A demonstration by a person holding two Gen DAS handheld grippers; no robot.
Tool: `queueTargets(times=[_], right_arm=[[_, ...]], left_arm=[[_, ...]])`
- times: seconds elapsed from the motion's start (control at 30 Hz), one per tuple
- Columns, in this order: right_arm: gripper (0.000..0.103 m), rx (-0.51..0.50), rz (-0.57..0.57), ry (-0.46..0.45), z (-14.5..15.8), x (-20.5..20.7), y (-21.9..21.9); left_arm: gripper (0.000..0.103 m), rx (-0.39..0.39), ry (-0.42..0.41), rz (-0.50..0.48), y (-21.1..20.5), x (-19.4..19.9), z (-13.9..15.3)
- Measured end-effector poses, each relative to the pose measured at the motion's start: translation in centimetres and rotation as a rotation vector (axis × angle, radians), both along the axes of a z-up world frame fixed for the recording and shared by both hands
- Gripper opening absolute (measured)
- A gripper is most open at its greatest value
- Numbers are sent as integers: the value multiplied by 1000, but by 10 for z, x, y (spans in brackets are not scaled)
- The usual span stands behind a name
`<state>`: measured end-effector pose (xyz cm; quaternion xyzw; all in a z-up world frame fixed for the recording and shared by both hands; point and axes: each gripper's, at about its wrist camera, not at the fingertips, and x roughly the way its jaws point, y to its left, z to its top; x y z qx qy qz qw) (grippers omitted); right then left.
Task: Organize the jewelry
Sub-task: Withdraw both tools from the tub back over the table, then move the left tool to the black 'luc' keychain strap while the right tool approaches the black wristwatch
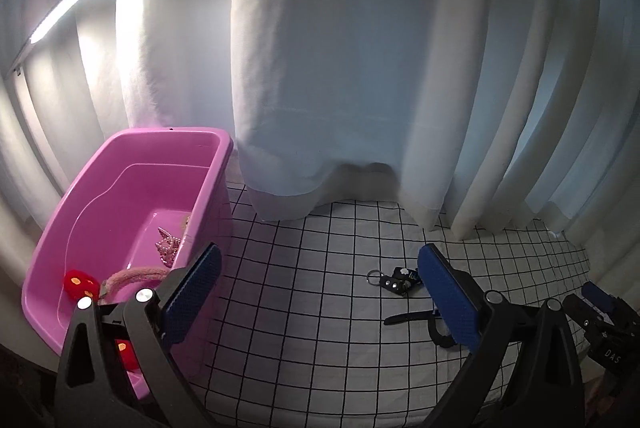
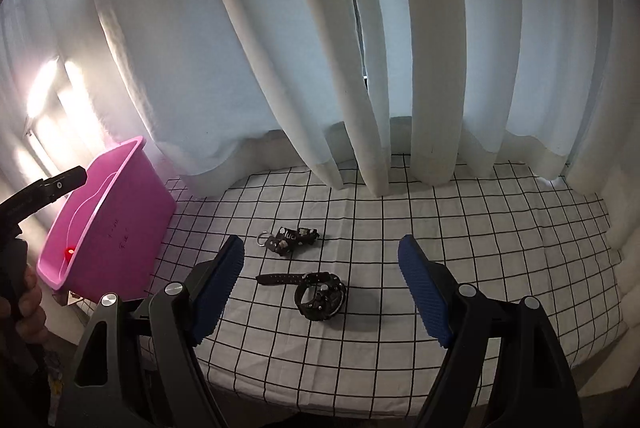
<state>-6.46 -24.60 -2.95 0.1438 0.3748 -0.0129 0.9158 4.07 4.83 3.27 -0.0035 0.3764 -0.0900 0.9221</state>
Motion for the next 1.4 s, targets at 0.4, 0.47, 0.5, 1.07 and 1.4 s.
queueTargets(times=[0.4,0.47,0.5,1.07,1.4], right_arm=[[76,45,-268,42,-90,-23,40],[76,52,-303,48,-105,-17,48],[76,56,-318,53,-112,-14,52],[76,-54,-348,5,-174,32,83],[75,-162,-341,103,-190,67,85]], left_arm=[[97,135,139,-220,-61,53,-124],[97,167,137,-253,-66,58,-145],[97,178,139,-269,-68,60,-154],[97,153,72,-402,-90,85,-204],[97,143,90,-400,-88,98,-214]])
